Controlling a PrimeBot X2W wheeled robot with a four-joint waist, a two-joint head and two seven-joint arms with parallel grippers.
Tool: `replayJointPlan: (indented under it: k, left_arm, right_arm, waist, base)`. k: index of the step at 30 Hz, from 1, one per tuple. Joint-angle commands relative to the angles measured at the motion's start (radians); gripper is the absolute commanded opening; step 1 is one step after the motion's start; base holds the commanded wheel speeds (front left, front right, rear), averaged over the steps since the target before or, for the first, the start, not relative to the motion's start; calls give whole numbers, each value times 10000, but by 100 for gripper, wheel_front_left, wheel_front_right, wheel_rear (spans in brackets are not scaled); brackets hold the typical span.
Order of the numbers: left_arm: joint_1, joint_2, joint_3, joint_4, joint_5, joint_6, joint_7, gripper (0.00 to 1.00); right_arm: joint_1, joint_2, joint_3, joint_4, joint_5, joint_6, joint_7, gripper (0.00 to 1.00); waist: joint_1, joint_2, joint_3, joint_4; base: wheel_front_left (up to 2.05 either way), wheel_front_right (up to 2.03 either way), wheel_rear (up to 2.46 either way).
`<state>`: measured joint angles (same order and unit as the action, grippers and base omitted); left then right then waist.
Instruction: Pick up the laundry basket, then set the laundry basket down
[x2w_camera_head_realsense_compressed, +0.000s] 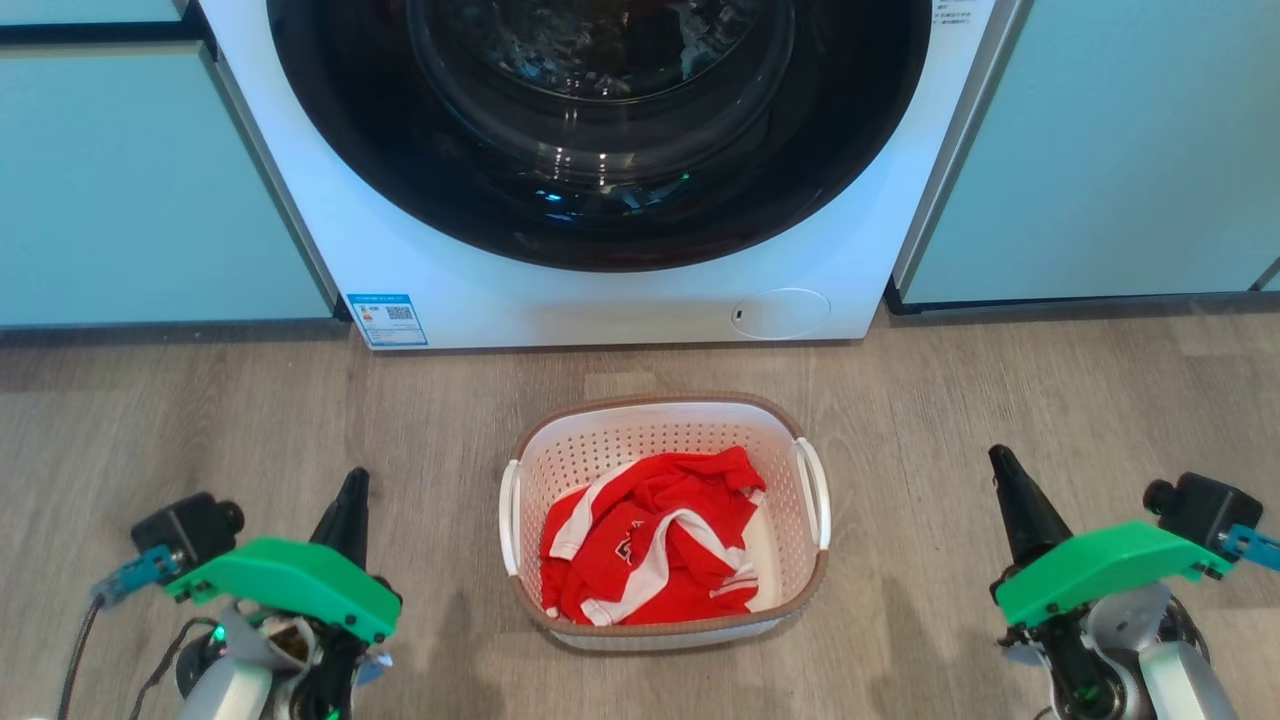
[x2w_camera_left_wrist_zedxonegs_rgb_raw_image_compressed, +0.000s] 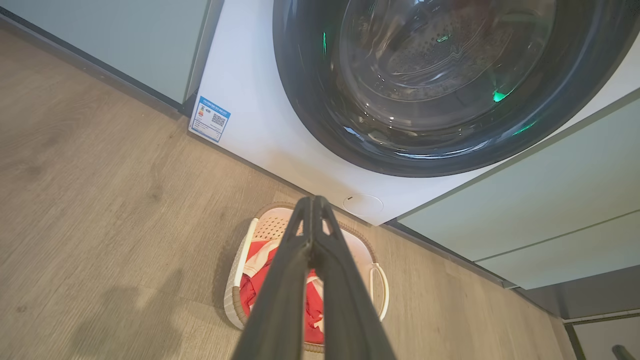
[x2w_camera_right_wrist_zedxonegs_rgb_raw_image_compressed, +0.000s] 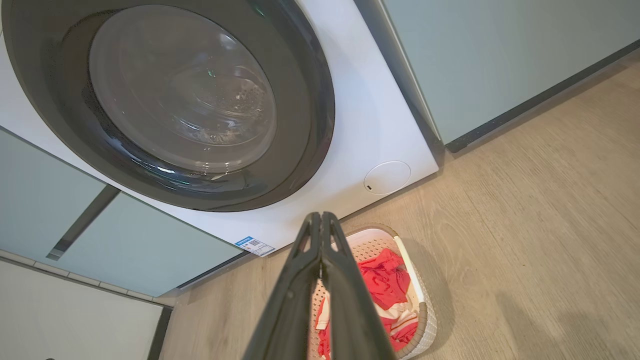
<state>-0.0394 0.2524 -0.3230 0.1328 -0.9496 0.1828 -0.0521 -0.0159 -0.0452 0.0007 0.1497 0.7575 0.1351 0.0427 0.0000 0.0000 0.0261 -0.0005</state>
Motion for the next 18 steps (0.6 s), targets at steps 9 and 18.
replayJointPlan:
  k: [9, 18]
  left_arm:
    - [-508, -160, 824, -100, -953, -476, 203, 0]
    - [-527, -364, 1224, 45, -1656, -797, 355, 0]
  right_arm:
    - [-581, -226, -72, -118, 1248, -20, 75, 0]
    - [-617, -239, -153, 8, 2163, -22, 113, 0]
  waist:
    - [0, 0, -29, 1]
    - [0, 0, -53, 1]
  base:
    - [0, 0, 0]
    - [0, 0, 0]
